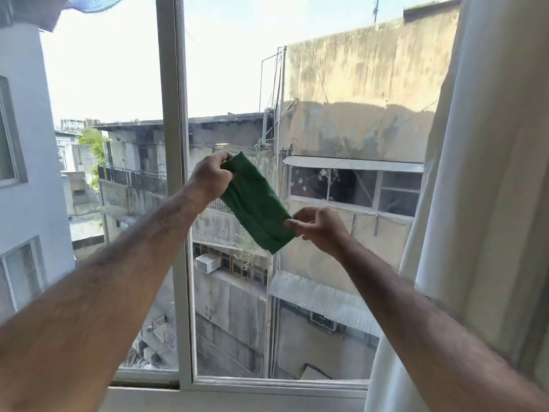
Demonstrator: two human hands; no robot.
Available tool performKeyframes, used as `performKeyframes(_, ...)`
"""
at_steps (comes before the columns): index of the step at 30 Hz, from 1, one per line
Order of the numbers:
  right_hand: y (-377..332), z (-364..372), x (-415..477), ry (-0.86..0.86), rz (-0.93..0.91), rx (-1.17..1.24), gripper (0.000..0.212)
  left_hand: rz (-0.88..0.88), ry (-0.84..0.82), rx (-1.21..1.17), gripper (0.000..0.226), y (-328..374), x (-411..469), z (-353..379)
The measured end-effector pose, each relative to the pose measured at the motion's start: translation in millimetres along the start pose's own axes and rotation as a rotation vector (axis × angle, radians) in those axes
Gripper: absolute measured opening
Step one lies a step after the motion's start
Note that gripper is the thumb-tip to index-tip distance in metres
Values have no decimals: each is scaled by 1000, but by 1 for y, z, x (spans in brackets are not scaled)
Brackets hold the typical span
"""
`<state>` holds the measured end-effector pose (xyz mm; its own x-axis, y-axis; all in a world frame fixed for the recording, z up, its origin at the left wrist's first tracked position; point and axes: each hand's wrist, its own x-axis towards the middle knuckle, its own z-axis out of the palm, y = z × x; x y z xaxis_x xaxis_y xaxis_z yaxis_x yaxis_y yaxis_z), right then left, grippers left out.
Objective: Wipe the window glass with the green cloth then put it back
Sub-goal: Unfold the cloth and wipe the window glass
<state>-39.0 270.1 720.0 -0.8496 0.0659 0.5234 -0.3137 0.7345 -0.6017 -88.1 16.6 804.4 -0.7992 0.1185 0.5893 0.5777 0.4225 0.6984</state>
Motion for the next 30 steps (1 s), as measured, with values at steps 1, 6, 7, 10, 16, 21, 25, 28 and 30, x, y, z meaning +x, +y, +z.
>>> performKeyframes(1, 3, -4, 7, 4, -32, -28, 23, 24, 5, 67, 27, 5, 11, -1)
performKeyframes(6, 38, -47, 46, 187, -276, -482, 30, 9, -192, 303, 34, 17, 62, 4)
performKeyframes(7, 46, -57, 55, 249, -340, -589, 27, 21, -212, 368, 33, 18, 70, 8)
performKeyframes(10, 70, -84, 80, 488, -397, -720, 26, 92, -147, 508, 38, 17, 89, 22)
performKeyframes(16, 124, -121, 128, 747, -324, -720, 52, 357, 302, 666, 31, 10, 112, 57)
performKeyframes(21, 157, -124, 142, 779, -416, -710, 58, 509, 575, 963, 16, -9, 109, 80)
performKeyframes(25, 170, -122, 149, 820, -465, -772, 62, 622, 579, 855, 16, -45, 106, 99)
performKeyframes(28, 174, -119, 153, 860, -470, -788, 63, 604, 540, 864, 46, -88, 95, 126)
performKeyframes(30, 174, -118, 154, 866, -477, -794, 62, 564, 466, 891, 68, -107, 85, 141)
